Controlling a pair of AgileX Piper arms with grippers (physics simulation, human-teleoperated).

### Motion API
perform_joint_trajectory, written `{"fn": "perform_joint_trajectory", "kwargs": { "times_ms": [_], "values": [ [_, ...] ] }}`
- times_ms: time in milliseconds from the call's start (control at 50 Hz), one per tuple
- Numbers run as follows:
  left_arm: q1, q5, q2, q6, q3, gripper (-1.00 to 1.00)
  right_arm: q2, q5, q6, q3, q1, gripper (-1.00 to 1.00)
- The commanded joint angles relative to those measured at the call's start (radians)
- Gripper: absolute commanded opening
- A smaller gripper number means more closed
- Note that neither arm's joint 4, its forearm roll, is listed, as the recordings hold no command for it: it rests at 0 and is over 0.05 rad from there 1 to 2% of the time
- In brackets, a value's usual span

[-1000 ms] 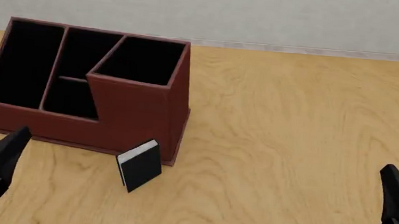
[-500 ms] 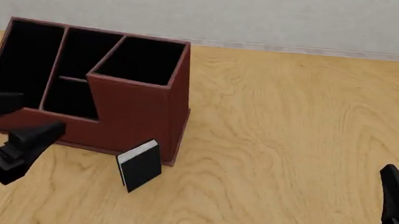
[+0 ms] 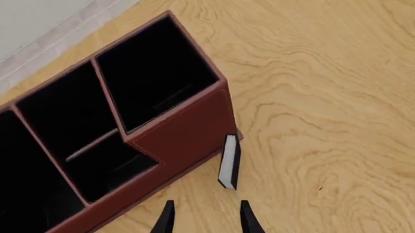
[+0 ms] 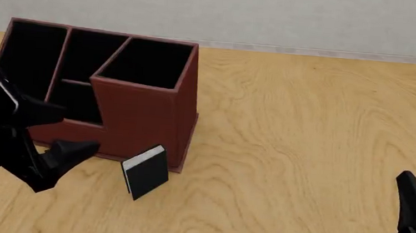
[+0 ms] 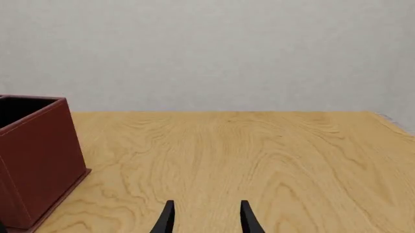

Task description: Pick up the book and place it in the left compartment of the caddy.

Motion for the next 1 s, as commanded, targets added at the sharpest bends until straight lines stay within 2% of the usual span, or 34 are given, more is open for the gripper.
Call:
{"fn": "perform_joint_trajectory", "kwargs": {
  "times_ms": [20,80,120,180,200,280,420,1000],
  "values": [
    [-0.023,-0.024,0.077,-0.009,-0.013,1.00,0.000,-0.007,0.000,0.007,0.000,1.00],
    [-0.032,-0.039,0.091,-0.021,-0.003,1.00,0.000,-0.007,0.000,0.007,0.000,1.00],
    [-0.044,-0.046,0.109,-0.058,0.000,1.00,0.000,-0.007,0.000,0.007,0.000,1.00],
    [-0.023,-0.063,0.126,-0.058,0.023,1.00,0.000,-0.007,0.000,0.007,0.000,1.00],
    [-0.041,-0.071,0.145,-0.092,0.028,1.00,0.000,-0.007,0.000,0.007,0.000,1.00],
    [-0.030,-0.094,0.160,-0.077,0.051,1.00,0.000,-0.007,0.000,0.007,0.000,1.00],
    [-0.061,-0.142,0.198,-0.101,0.070,1.00,0.000,-0.007,-0.001,0.007,0.000,1.00],
    [-0.038,-0.325,0.370,-0.105,0.112,1.00,0.000,-0.007,0.000,0.007,0.000,1.00]
  ]
}}
